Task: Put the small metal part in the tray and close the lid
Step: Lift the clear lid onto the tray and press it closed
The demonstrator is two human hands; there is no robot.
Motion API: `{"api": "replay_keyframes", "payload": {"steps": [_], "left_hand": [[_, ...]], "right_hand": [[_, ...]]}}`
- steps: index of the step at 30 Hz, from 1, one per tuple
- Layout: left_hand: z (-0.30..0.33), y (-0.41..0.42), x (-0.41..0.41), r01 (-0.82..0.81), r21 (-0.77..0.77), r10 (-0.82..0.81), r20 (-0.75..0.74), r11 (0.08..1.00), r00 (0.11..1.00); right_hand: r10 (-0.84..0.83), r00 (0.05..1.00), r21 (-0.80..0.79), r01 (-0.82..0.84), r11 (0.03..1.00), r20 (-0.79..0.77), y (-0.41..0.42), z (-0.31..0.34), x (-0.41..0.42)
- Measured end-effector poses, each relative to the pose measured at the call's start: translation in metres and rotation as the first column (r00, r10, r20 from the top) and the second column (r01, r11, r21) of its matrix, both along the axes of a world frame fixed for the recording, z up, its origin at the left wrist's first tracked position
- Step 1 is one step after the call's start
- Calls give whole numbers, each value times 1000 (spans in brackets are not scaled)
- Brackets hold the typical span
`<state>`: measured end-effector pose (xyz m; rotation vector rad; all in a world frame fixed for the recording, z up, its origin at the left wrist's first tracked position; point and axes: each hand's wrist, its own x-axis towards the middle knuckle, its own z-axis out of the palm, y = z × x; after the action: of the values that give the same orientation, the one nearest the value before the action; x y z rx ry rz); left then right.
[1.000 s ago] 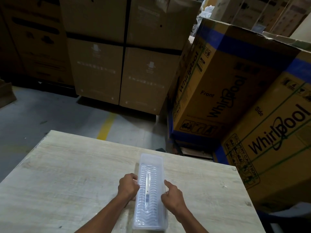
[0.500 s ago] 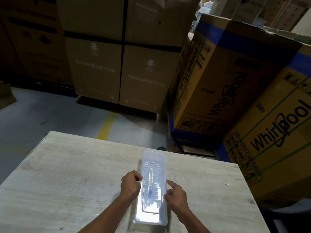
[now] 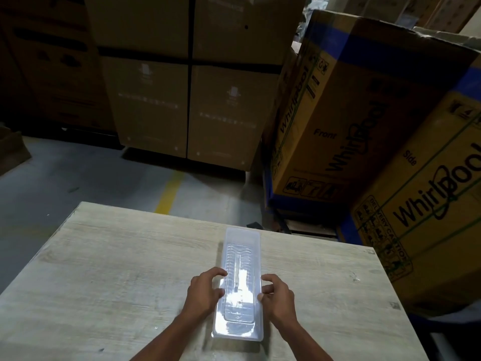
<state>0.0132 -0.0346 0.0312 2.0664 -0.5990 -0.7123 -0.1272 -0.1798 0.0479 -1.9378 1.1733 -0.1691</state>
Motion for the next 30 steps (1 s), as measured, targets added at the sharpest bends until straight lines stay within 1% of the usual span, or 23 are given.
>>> {"api": "replay_keyframes", "payload": {"steps": [1, 3, 5, 6, 9, 11, 12, 14, 20, 23, 28, 30], "left_hand": [[-1, 1, -2, 8, 1, -8, 37, 1000, 999], [-3, 2, -7, 59, 57, -65, 119, 997, 991], [-6, 4, -8, 142, 183, -181, 217, 973, 959], [-7, 6, -6, 184, 238, -238, 225, 954, 945], [-7, 12, 11, 348, 302, -394, 108, 888, 913], [-3, 14, 21, 462, 374, -522, 71, 804, 850], [1, 14, 22, 491, 402, -560, 68, 773, 826], [3, 13, 20, 500, 423, -583, 87, 756, 808], [1, 12, 15, 498, 443, -607, 144, 746, 781], [2, 10, 16, 507, 455, -620, 137, 733, 773], [3, 9, 15, 553, 439, -644, 80, 708, 761], [5, 10, 13, 557, 446, -651, 80, 701, 755]], "right_hand": [[0, 1000, -9, 0, 1000, -3, 0, -1, 0], [8, 1000, -35, -8, 999, -5, 0, -3, 1], [34, 999, -66, -35, 997, -5, 0, -3, 1], [49, 999, -77, -49, 996, -5, 0, -4, 0], [74, 997, -90, -76, 993, -26, 0, -8, -1], [91, 992, -130, -102, 986, -85, 2, -10, 1], [104, 988, -159, -120, 980, -111, 5, -10, 2], [133, 981, -204, -161, 966, -144, 9, -10, 2], [246, 947, -241, -292, 926, -206, 11, -8, -4], [343, 896, -188, -402, 896, -282, -2, -4, -7], [538, 753, 36, -569, 822, -379, -22, -1, -18], [594, 725, 118, -595, 795, -349, -21, 5, -18]]}}
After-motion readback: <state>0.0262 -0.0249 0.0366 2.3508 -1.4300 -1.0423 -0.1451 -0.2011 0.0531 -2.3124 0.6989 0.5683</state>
